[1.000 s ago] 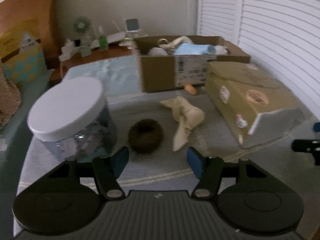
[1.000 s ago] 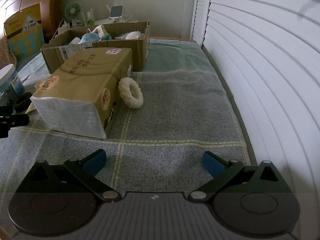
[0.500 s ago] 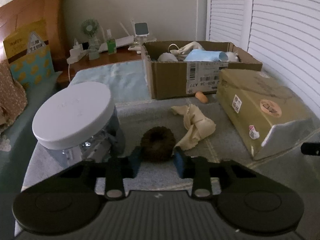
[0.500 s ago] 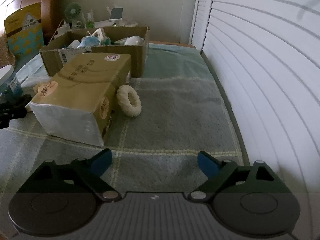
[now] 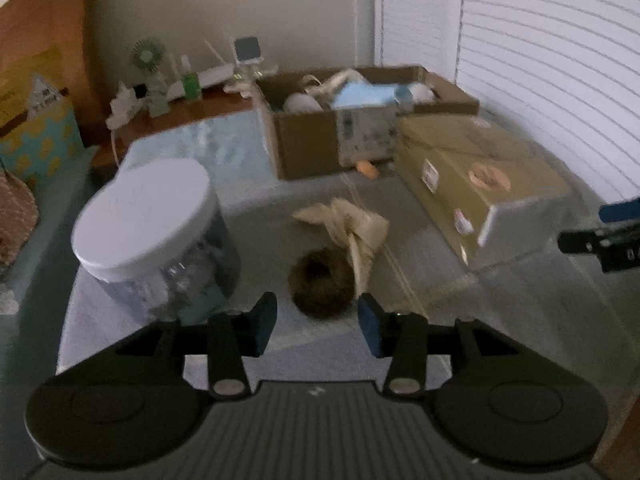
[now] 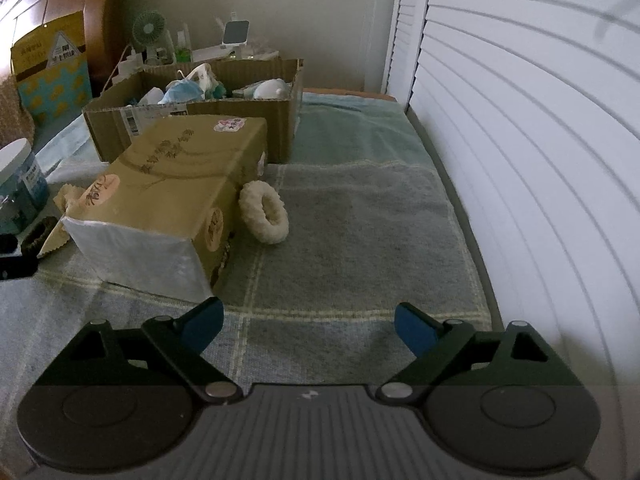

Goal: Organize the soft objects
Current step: 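Grasp the brown fuzzy ball with the left gripper while the right grasps the white rope ring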

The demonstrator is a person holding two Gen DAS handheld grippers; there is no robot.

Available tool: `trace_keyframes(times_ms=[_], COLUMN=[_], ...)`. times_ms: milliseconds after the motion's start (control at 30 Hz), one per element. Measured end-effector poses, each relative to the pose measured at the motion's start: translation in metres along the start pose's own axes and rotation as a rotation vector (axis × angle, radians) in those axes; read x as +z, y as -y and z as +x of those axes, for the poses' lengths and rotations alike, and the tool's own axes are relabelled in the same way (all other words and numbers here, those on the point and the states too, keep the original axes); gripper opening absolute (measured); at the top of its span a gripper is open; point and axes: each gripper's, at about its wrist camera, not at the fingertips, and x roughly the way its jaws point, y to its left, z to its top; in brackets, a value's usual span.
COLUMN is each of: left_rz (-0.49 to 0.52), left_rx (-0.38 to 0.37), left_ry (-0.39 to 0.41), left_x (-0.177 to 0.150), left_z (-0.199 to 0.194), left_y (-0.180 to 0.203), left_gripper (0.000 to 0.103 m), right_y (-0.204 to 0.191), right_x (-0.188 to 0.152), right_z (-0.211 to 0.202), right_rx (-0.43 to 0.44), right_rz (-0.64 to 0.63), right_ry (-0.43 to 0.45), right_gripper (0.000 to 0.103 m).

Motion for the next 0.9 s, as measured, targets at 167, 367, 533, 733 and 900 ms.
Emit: trace_keyframes(times_ms=[167, 367, 533, 733, 900], left_rz=[-0.026, -0.024, -0.049, -0.05, -0.049], left_rx=[-0.004, -0.016, -0.021, -0.02, -0.015], left_ry=[0.003, -0.007, -0.005, -0.008, -0.013], left_x=[0.004, 0.004, 0.005, 0.006, 0.007], left_z=[0.011, 0.019, 0.021, 0.022, 0.023], left_y=[-0.004, 0.001, -0.002, -0.002, -0.001], left_gripper=[0.046, 0.045, 0.045, 0.046, 0.046], right_y=[-0.001, 0.004, 0.008, 0.011, 0.024], right_x=[0.002, 0.011, 0.025, 0.036, 0.043], right_z=[-0.003, -0.001, 0.005, 0.018, 0.023], right_rx=[-0.005, -0.031, -0.029, 0.013, -0.024], right_rz=[-0.005, -0.01, -0.021, -0.046, 0.002], right_ry=[0.01, 0.033, 0.068, 0.083, 0.095], right_gripper=[0.095, 0.095, 0.095, 0.094, 0.091])
